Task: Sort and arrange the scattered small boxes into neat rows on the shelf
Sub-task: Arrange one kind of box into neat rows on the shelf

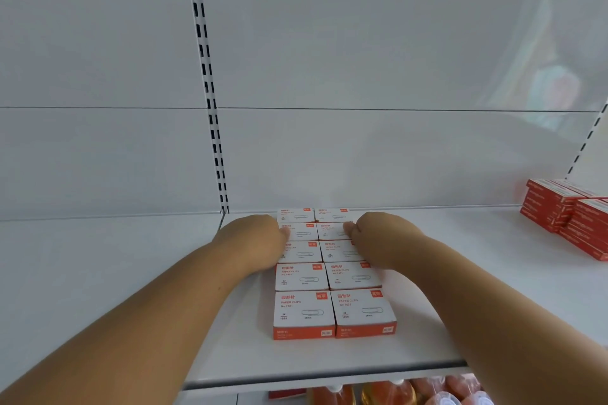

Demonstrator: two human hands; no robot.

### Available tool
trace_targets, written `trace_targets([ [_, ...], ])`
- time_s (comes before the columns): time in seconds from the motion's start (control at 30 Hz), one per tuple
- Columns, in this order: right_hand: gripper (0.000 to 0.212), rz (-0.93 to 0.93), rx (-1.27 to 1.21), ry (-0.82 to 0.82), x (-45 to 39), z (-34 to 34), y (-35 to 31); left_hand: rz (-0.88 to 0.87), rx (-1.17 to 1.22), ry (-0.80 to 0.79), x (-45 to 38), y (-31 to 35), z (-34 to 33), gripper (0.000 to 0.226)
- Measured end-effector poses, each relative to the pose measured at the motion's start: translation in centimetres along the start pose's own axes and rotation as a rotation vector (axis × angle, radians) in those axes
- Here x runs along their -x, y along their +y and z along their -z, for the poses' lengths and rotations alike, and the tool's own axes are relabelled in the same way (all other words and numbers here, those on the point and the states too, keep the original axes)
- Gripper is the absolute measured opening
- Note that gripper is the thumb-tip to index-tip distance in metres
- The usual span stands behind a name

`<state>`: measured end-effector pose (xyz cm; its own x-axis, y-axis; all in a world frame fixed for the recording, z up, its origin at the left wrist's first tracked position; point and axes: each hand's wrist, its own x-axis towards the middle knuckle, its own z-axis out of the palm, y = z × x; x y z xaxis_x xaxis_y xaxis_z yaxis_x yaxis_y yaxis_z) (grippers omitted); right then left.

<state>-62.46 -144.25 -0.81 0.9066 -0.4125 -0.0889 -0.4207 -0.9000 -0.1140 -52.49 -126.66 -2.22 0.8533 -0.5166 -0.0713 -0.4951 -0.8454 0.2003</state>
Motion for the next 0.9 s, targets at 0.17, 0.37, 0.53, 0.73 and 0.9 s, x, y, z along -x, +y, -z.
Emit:
trace_targets([
  [0.17, 0.039, 0.005, 0.009, -0.035, 0.0, 0.0, 0.6, -0.009, 0.033, 0.003, 0.5, -0.1, 0.3, 0.037],
  [0.37, 0.048, 0.003, -0.05, 0.002, 0.1, -0.7, 1.3, -0.046, 0.013, 0.02, 0.9, 0.0, 0.1, 0.028],
  [0.53, 0.048, 0.003, -0.051, 0.008, 0.4, -0.7, 1.2, -0.044, 0.011, 0.025, 1.1, 0.1, 0.1, 0.031],
  [0.73, 0.052, -0.054, -0.125, -0.002, 1.2, -0.4, 1.8, -0.027, 0.038, -0.007, 2.0, -0.6, 0.8, 0.046],
  [0.9, 0.052, -0.039, -0.069, 0.006, 2.5, -1.1, 2.0, -0.031, 0.042, -0.087, 3.5, -0.9, 0.7, 0.055],
])
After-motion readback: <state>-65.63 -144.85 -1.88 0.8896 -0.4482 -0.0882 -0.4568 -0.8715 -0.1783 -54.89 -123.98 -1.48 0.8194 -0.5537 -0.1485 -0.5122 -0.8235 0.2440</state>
